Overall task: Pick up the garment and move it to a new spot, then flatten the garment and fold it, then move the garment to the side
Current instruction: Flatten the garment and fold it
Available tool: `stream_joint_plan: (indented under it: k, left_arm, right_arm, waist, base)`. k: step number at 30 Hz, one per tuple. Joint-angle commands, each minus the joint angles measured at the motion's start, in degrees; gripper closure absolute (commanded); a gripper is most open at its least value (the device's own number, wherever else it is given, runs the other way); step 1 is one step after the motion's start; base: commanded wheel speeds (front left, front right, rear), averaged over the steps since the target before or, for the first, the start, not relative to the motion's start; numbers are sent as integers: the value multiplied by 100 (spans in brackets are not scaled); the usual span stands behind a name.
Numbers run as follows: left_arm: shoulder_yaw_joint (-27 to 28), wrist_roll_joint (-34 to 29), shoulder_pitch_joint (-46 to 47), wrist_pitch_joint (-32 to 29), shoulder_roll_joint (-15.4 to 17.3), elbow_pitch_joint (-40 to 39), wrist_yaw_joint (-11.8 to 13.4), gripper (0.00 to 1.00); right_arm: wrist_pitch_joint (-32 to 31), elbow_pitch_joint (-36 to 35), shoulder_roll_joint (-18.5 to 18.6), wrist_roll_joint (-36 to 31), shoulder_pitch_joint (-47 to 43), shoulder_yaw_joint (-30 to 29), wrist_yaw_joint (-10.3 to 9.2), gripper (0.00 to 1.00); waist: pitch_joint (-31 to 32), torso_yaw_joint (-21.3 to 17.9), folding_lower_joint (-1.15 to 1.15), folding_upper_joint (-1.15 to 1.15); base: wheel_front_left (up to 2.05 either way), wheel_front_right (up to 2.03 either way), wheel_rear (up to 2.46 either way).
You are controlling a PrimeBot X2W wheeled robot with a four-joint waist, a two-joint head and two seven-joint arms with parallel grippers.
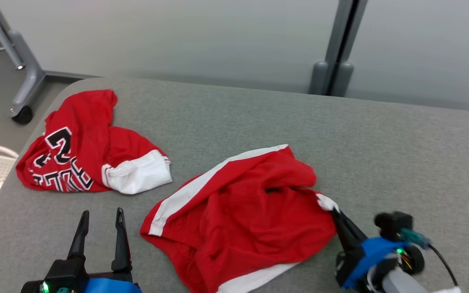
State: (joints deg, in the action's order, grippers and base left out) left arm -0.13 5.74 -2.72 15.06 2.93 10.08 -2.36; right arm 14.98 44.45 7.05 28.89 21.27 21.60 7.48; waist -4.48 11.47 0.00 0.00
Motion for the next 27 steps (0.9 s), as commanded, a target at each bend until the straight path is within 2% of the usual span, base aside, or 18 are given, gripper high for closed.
stream_joint_plan:
  k: [1,6,10,11,12,15,20,27]
  left_arm:
    - [43,14,-73,17,-7,-13,-5,0]
    - [50,23,-118,17,-9,-23,-20,0]
    - [46,47,-130,17,-5,-11,-31,0]
    - [41,46,-128,17,-7,-11,-24,0]
    - [39,56,-132,17,-7,-11,-15,0]
    - [44,35,-115,17,-8,-12,-23,0]
    - [77,-35,-130,17,-5,8,-53,0]
    - [83,-85,-150,17,-6,-4,-98,0]
  right_arm:
    - [28,-122,50,103,-160,-116,3,100]
    - [28,-636,107,535,-1089,-880,3,100]
    - [27,-877,9,848,-1566,-1073,3,100]
    - [27,-948,15,905,-1639,-1124,3,43]
    - [27,-1003,39,924,-1696,-1164,3,0]
    - [30,-1304,141,584,-1733,-1457,3,0]
    - [26,-2129,8,57,-1878,-1966,3,0]
    - [26,-3444,-218,-932,-2110,-2082,3,0]
  waist:
    - [95,-130,0,0]
    - [154,-375,0,0]
    - [152,-547,0,0]
    - [148,-581,0,0]
    - [146,-620,0,0]
    - [147,-690,0,0]
    - [209,-741,0,0]
    - [250,-697,0,0]
  base:
    - [0,0,0]
    - [0,0,0]
    - [0,0,0]
    - [0,0,0]
    - [0,0,0]
    - [0,0,0]
    - [0,0,0]
    - [0,0,0]
